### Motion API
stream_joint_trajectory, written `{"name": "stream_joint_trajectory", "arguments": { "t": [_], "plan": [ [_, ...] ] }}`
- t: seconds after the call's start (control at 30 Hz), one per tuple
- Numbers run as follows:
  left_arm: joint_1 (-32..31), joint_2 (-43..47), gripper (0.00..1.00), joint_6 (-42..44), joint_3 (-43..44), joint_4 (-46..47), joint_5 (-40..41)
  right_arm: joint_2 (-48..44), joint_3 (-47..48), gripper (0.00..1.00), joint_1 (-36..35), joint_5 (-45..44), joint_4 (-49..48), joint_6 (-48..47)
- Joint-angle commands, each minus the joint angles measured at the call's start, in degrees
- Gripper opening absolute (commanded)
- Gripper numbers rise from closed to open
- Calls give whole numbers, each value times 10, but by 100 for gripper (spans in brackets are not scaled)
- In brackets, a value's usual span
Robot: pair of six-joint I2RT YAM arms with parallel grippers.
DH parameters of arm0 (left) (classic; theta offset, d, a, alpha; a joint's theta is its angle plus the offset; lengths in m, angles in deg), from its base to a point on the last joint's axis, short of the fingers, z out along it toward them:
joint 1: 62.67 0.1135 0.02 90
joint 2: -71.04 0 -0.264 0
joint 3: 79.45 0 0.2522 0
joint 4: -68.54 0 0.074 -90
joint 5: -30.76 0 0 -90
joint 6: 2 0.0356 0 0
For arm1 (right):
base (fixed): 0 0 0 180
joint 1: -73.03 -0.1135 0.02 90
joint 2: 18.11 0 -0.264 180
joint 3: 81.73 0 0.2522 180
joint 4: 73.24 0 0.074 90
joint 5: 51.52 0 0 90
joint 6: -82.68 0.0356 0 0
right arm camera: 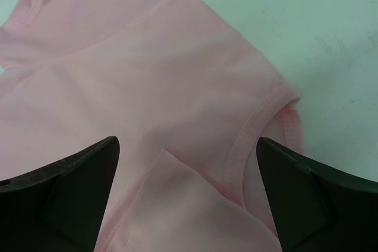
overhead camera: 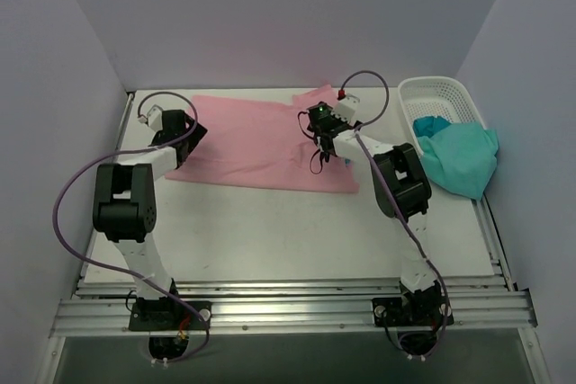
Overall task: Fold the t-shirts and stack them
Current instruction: Fold the tshirt
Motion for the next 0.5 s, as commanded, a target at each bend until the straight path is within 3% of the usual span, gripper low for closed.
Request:
{"name": "stream_joint_trajectory", "arguments": {
  "t": [0.0,0.2,0.37,0.47],
  "plan": [
    [10,47,95,29,50,-3,-8,-56,28,96,3,-44,14,-8],
    [45,50,97,54,181,-97,-37,-94,69,96,9,-41,8,-47],
    [58,27,97,58,198,-15,-56,-71,109,95,64,150,-50,-48],
    [62,-19,97,65,238,-20,-85,-27,170,95,82,196,-48,-55]
  ]
}}
